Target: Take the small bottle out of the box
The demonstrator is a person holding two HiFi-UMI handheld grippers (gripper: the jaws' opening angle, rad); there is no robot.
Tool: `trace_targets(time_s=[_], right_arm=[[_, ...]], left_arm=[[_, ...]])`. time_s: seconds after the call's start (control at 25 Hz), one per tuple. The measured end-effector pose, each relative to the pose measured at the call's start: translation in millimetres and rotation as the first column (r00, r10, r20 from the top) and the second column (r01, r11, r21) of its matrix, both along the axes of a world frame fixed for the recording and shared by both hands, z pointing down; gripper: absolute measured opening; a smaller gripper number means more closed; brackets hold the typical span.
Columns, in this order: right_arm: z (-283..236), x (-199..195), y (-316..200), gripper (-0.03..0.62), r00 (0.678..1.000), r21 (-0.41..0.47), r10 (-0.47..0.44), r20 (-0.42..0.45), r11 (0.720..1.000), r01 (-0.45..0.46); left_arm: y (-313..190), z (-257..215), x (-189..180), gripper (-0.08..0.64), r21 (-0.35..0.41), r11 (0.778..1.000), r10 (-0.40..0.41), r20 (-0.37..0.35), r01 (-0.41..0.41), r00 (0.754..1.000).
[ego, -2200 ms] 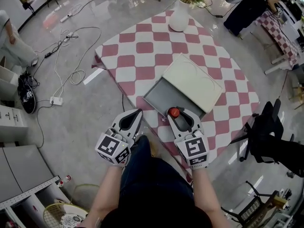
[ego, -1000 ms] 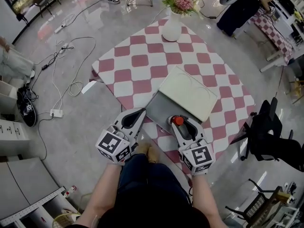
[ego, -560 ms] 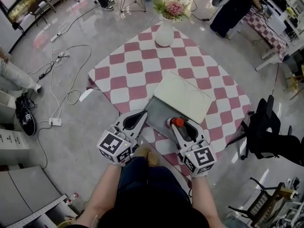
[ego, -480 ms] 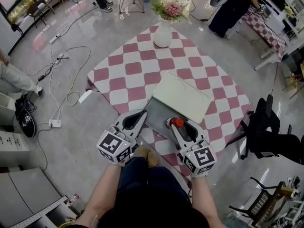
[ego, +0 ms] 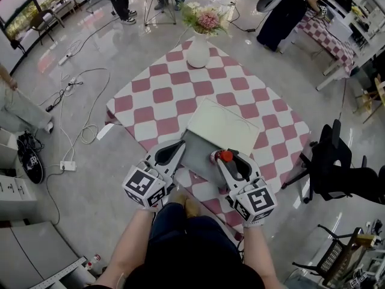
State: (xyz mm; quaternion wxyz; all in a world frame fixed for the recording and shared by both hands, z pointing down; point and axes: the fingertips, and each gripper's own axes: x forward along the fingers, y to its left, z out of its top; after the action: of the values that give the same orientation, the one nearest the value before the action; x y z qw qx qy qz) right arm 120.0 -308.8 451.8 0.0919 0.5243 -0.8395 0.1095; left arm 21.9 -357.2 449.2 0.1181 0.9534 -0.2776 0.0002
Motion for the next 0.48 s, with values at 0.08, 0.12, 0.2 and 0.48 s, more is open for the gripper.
trace_targets(time_s=[0.08, 0.12, 0.2, 0.48], right_arm=[[-4.1, 1.4, -0.1, 0.146, 1.000, 0.004, 0.003, 0.002, 1.000, -0.003], [-6.5, 2.1, -0.2, 0.146, 1.000, 0.006, 0.003, 0.003, 1.000, -0.003], [-11.7, 3.1, -0.8, 0.146, 1.000, 0.011, 0.005, 0.003, 1.000, -0.005], [-35.1, 7.3, -3.5, 0.146, 1.000, 0.048, 0.011, -0.001, 0.999, -0.011]], left_arm=[[-0.8, -2.0, 0.3, 0.003, 0.004, 1.000, -0.001, -0.001, 0.001, 1.000], [-1.3, -3.2, 0.3, 0.003, 0.006, 1.000, -0.002, -0.002, 0.002, 1.000], [-3.0, -6.3, 0.1, 0.003, 0.011, 1.000, -0.004, -0.005, 0.004, 1.000], [-9.9, -20.8, -1.2, 0.003, 0.032, 0.999, -0.013, -0.015, 0.013, 1.000]])
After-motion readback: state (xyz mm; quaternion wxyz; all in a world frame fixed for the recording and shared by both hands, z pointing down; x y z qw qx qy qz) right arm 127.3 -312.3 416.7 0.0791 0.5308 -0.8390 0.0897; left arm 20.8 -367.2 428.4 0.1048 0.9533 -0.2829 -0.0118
